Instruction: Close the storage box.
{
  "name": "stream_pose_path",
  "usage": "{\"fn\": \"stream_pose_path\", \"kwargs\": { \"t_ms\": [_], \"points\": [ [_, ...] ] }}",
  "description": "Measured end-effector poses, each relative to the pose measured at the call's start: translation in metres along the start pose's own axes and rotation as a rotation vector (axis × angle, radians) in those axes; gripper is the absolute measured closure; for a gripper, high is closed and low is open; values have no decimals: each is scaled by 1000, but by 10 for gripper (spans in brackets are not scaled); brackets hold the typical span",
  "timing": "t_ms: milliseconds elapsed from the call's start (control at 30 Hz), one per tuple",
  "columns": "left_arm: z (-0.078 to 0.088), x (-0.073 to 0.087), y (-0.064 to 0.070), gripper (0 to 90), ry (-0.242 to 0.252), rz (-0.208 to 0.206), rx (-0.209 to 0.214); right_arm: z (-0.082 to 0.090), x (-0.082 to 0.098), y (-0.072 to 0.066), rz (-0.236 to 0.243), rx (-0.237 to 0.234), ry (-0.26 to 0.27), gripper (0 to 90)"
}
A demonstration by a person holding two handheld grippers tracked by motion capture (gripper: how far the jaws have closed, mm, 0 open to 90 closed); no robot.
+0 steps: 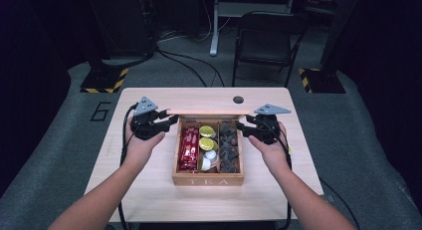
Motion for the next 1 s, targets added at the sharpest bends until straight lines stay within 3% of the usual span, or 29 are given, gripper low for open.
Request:
{"fn": "stream_pose_path", "kwargs": {
  "t_ms": [133, 400, 733, 1000],
  "points": [
    [3, 9, 5, 595, -21, -21, 11, 12, 7, -7, 32, -8, 12, 467],
    [5, 28, 10, 583, -20, -1, 47, 31, 20, -23, 137, -2, 11, 451],
    [5, 46, 15, 583, -31, 10, 64, 39, 29, -30, 134, -27, 26, 458],
    [6, 48, 17, 585, -24, 2, 58, 43, 29, -34, 144, -30, 37, 488]
  ]
}}
Point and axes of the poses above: each handheld gripper's, and its own axes: z roughly backward along the jaws, x roughly out of its underside, y roughly to its right, the point moved 3 cm from there along -z, roughly forward along the jaws, and after that the axes turned 7 degrees about -y, right-handed, at the moved point
